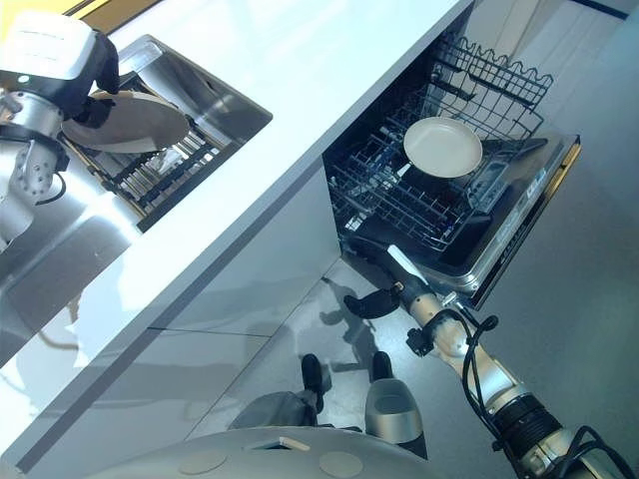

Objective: Pick up plates and place into dishwasher.

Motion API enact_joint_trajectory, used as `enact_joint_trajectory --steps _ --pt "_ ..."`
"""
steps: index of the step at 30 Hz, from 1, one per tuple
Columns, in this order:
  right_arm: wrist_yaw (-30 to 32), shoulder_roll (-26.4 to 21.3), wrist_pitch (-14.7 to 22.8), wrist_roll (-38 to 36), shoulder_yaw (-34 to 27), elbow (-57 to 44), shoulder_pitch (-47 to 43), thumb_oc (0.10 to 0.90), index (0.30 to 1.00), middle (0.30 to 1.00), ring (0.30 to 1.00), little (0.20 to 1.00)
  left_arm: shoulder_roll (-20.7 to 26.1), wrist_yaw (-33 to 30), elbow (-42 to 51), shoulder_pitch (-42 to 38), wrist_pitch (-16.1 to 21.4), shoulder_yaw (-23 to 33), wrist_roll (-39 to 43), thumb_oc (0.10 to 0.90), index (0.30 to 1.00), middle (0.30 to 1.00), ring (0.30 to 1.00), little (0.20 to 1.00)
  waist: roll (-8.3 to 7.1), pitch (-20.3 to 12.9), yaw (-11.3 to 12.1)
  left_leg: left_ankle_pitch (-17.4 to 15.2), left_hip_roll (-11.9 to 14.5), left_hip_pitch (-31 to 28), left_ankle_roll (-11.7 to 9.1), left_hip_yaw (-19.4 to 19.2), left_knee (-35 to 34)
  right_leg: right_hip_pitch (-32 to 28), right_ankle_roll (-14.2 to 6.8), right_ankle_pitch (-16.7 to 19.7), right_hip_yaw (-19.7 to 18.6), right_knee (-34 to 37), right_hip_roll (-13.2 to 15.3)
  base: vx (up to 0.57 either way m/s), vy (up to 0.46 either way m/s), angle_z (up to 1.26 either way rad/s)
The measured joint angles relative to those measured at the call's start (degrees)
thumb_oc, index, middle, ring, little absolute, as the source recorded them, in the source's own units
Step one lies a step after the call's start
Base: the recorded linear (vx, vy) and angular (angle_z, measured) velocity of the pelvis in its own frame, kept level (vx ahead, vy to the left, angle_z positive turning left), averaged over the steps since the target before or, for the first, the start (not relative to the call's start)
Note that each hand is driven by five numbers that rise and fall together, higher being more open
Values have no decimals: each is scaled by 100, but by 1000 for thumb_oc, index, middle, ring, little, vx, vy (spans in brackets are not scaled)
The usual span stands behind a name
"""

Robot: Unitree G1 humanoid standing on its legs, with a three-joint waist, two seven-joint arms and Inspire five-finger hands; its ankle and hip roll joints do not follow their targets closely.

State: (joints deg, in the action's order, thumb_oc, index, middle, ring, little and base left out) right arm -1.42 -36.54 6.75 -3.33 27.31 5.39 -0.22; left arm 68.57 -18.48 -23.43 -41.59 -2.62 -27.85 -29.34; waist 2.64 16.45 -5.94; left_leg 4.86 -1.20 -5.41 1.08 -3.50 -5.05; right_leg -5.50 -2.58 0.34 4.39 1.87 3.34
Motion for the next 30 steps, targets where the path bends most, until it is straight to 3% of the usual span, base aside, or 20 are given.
enact_joint_trajectory --steps 4,12,16,20,23,30 --pt "8 36 6 2 -11 -18 98 800 900 900 900 900 123 -268 345 473 90 414 258 100 300 300 300 200 -143 -171 125 10 4 -1 -16 102 1 -73 2 -1 81 77 -10 -49 -3 14" --pt "625 319 76 -9 -172 -244 183 800 900 900 900 900 174 -609 1162 1093 296 1250 787 100 300 300 300 200 -161 -203 238 12 -7 1 -16 143 1 -101 2 -1 81 94 -5 -33 7 2" --pt "1432 558 140 -218 -910 -259 163 800 900 900 900 900 71 -716 2170 1849 376 1950 819 100 300 300 300 200 -160 -205 263 11 -10 -2 -16 146 0 -114 3 0 79 105 -2 -8 2 0" --pt "2321 600 200 -410 -2071 -431 116 800 900 900 900 900 -443 -781 3007 2582 575 2697 789 100 300 300 300 200 -159 -206 285 9 -4 -60 -20 154 1 -182 2 0 71 117 -10 0 0 0" --pt "2625 518 441 -394 -2451 -508 -51 800 900 900 900 900 -508 -803 3024 2621 674 2757 787 105 305 305 305 205 -138 -281 270 -3 9 -83 -35 147 -2 -206 2 -2 61 119 -23 16 2 0" --pt "2930 55 862 168 -2535 -1106 -324 800 900 900 900 900 -525 -803 3066 2598 848 2771 786 103 302 302 302 203 -22 -540 263 -5 7 -93 -36 152 -1 -217 2 -1 60 126 -23 8 1 0"
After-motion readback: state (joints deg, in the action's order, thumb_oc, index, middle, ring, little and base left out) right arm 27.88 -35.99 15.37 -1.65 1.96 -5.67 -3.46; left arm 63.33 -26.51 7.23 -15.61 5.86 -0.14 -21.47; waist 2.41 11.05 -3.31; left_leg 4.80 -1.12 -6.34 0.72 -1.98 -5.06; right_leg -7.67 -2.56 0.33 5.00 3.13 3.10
